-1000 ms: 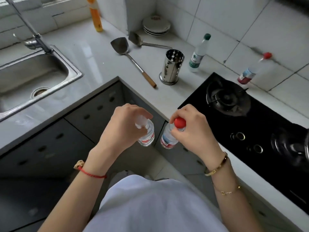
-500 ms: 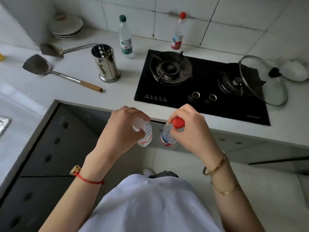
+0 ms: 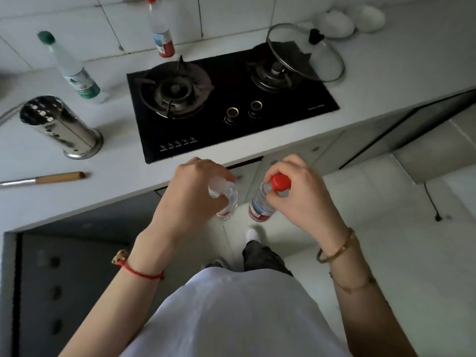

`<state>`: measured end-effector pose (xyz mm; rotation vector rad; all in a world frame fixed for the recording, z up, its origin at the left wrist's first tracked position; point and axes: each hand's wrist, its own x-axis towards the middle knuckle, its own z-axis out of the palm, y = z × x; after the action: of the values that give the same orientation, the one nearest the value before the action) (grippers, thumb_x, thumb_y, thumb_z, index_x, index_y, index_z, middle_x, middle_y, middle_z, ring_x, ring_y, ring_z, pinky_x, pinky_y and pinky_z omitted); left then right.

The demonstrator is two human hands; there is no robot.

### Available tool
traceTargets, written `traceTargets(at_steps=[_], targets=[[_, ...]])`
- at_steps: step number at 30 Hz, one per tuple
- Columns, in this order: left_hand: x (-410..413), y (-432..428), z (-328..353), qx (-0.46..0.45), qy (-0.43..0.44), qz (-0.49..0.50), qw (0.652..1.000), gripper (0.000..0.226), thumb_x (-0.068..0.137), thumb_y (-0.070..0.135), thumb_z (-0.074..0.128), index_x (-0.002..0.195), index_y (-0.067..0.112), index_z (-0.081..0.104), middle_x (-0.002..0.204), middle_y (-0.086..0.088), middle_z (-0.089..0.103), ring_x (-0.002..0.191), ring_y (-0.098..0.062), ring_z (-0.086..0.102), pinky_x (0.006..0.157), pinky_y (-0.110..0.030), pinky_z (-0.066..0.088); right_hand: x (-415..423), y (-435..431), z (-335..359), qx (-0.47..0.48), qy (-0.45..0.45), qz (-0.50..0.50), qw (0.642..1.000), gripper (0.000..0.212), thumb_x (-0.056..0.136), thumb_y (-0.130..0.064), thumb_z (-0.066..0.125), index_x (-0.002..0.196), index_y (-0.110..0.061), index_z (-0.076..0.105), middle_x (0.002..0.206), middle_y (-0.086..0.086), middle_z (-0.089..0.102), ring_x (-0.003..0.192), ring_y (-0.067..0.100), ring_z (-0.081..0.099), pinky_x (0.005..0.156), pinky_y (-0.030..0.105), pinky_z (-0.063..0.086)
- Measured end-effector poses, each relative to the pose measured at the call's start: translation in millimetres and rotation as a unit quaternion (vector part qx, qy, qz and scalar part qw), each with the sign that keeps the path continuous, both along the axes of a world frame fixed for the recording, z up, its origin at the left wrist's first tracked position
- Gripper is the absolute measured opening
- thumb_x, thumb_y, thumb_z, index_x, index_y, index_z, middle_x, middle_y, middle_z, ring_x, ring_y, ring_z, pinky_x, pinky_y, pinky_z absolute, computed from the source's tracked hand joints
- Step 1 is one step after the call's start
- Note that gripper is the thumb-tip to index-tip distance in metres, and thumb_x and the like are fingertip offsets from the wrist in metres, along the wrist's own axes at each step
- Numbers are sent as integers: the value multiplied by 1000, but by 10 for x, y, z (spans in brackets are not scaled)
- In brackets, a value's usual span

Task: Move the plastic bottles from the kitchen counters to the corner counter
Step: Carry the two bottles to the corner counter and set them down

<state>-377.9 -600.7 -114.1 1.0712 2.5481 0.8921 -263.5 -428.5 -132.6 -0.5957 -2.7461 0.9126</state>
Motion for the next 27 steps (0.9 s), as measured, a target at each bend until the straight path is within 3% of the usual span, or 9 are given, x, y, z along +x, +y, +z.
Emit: traceTargets(at_steps=[8,14,22,27], targets=[[64,615,13,-16,14,-101,995,40,61,8,71,95,30,72,97,11,69,87,-10,57,74,-26,50,441,352,7,-1,5,-112,994,18,71,-17,69,85,-25,61,95,-7,52,85,13,57,74,11,40],[215,1316,-16,-9,22,-152,988,37,62,8,70,92,29,73,96,10,71,86,-9,57,75,-23,48,792,852,11,-11,21,-167,986,20,72,-17,71,88,-23,60,100,-5,53,92,16,58,82,28,55],[637,2462,19,1,23,-196,980,38,62,7,72,93,30,72,95,8,69,81,-9,54,71,-16,40,1382,1839,90,5,40,-210,977,18,71,-16,68,86,-20,61,97,-3,55,87,14,59,79,30,55],[969,3167,42,15,34,-212,977,35,63,9,72,91,31,73,91,11,70,79,-8,56,71,-17,43,1779,2460,80,18,26,-240,970,22,70,-15,71,89,-21,61,98,-4,55,90,13,59,82,24,54]])
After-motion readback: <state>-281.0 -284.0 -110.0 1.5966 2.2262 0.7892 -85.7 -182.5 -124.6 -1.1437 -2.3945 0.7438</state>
